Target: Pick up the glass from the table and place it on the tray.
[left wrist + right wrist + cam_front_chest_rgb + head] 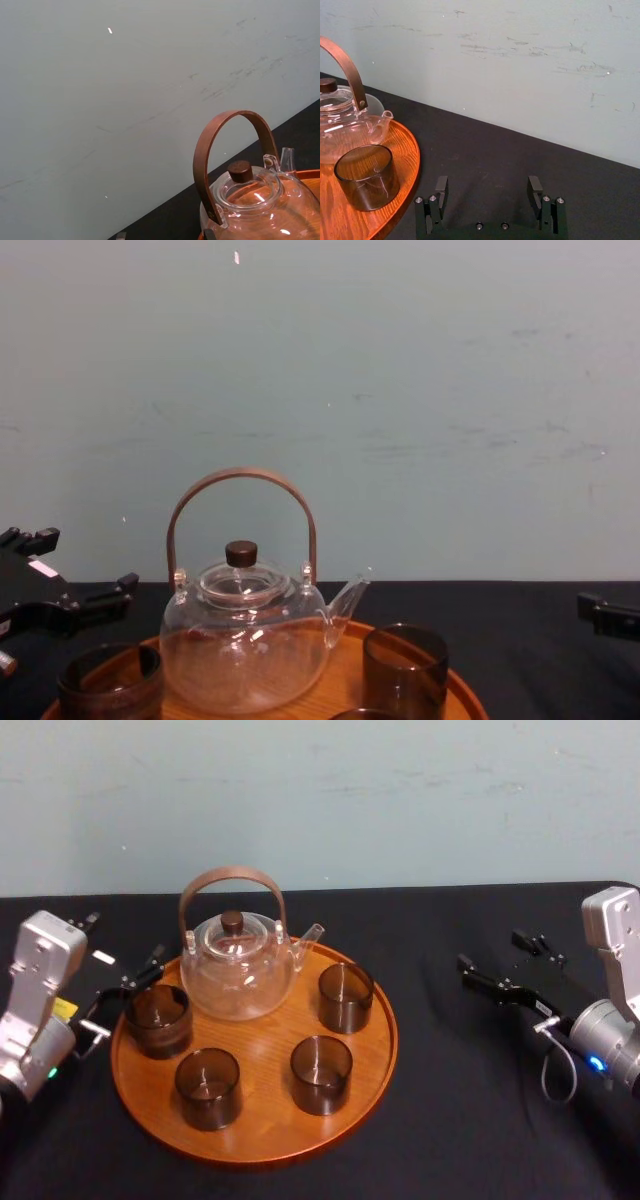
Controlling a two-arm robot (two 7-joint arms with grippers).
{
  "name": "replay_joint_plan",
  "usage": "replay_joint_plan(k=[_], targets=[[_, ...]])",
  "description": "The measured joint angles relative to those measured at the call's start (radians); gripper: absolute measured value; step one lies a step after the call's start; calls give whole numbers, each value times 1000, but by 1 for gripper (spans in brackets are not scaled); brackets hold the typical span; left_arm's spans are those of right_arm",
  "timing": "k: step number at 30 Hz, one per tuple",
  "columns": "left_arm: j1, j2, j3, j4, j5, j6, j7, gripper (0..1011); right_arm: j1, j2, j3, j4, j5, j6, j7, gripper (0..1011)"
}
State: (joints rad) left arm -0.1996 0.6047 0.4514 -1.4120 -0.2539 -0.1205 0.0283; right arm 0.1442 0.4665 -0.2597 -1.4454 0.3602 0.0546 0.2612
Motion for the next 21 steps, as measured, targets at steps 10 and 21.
replay_joint_plan(k=[10, 21], targets=[[0, 0, 0, 0, 0, 0, 0, 1001, 0, 1, -1, -1, 1, 0, 1, 1002], [0, 0, 0, 0, 0, 0, 0, 1001, -1, 1, -1, -1, 2, 0, 1, 1002]])
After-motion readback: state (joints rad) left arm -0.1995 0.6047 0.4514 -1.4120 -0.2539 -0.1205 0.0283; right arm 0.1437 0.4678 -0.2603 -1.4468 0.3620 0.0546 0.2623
